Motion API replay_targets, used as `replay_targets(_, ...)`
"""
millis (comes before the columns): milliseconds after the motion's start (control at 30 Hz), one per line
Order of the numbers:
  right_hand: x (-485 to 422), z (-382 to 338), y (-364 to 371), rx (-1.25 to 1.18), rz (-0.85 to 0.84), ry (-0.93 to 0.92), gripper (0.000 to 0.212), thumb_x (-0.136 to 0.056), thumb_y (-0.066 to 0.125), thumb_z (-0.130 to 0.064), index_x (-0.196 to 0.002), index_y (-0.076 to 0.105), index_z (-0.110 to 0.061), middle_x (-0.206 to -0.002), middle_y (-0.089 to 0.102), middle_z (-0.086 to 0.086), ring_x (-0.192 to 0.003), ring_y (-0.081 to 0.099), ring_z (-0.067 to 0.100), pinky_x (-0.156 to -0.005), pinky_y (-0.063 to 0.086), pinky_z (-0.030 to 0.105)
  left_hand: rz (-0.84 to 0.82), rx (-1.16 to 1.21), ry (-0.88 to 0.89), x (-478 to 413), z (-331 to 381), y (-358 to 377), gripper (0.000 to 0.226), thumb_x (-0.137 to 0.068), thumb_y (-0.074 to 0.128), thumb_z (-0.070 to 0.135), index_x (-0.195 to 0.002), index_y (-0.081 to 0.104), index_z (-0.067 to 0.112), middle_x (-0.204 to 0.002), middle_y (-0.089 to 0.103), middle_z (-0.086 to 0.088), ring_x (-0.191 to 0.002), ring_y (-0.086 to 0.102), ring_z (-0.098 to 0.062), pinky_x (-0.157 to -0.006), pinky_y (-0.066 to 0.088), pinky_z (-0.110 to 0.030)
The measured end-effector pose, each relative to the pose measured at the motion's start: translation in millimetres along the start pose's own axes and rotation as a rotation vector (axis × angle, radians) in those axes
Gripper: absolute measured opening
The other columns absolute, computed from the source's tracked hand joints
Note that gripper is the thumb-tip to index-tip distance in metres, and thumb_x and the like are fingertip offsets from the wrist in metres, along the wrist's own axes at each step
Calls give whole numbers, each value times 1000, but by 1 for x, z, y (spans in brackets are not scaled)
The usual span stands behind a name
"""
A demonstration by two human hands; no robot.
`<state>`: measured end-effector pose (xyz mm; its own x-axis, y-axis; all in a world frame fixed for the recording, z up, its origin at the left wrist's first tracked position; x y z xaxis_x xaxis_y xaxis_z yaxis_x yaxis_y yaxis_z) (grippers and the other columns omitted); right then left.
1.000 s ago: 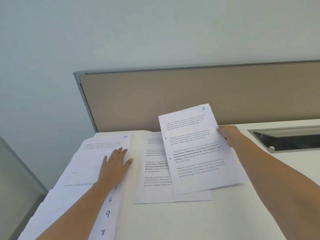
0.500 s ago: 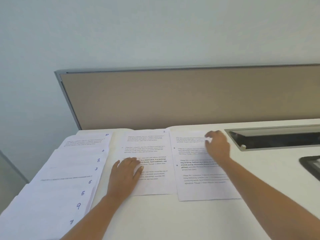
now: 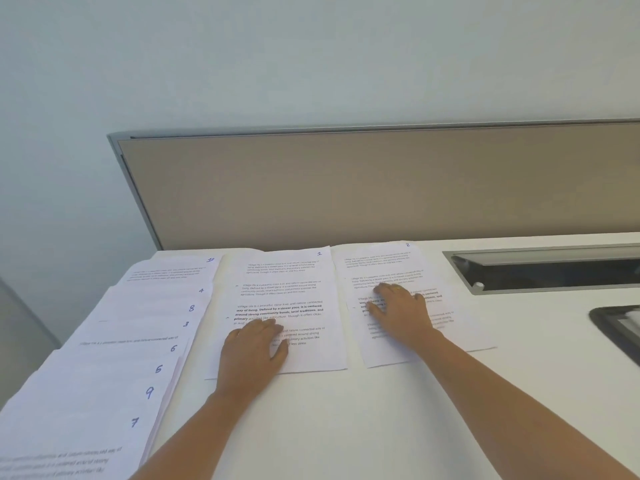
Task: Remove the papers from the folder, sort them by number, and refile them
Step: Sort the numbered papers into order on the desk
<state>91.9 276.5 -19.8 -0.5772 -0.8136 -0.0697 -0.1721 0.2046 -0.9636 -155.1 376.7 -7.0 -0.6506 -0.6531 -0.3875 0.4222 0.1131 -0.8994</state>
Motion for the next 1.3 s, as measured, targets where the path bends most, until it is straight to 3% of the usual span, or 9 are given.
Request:
replay_targets(200,-2,0,6,-26,26,41,48,-98,35,-41,-141,36,-19,-152,30,-4,-142,20,14,-113,15,47,-6,-2,-19,2,-1,2,45,-74,40,46,-87,75,22,-96,73,5,-88,70,-14,-69,55,-34)
replay_targets(733,2,-15,7,-72,79,34,44,-99,36,-37,-138,39,-18,-150,34,-2,-142,22,15,-114,13,47,67,-76,54,3,5,-1,41,-72,41,46,-82,75,26,-91,73,10,-83,70,-9,-61,55,-29)
replay_targets(800,3,-18,2,-85,130,14,43,-98,34,-38,-134,45,-18,-144,42,-3,-138,29,14,-112,16,44,85,-61,60,3,5,-2,41,-73,41,45,-83,75,24,-91,73,8,-82,70,-10,-62,55,-29)
replay_targets(1033,16,-32,-2,-106,201,-85,70,-78,14,-52,-113,61,-14,-117,61,-1,-118,51,18,-104,27,44,171,-52,104,6,12,-12,40,-78,41,43,-79,75,21,-85,72,7,-75,69,-10,-63,53,-26)
replay_targets(1167,22,-38,-10,-144,250,-52,54,-84,29,-46,-108,65,-14,-111,65,-1,-114,56,18,-102,32,48,252,-62,133,8,14,-19,36,-83,41,35,-80,73,19,-84,71,8,-79,64,-11,-73,42,-23)
replay_targets(1300,53,-62,-22,-105,486,-123,36,-81,40,-39,-82,70,-18,-85,71,-4,-85,69,17,-79,51,47,268,-57,138,14,16,-21,32,-87,38,26,-75,66,17,-75,64,7,-70,63,-18,-68,31,-27)
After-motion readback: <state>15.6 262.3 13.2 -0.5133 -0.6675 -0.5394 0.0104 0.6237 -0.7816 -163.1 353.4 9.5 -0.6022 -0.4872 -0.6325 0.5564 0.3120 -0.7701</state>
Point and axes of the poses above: each hand's wrist, its own x-axis away from the middle knuckle, its own y-axis out of the palm, z = x × y, the point moved 8 cm from there along -x, towards the middle knuckle
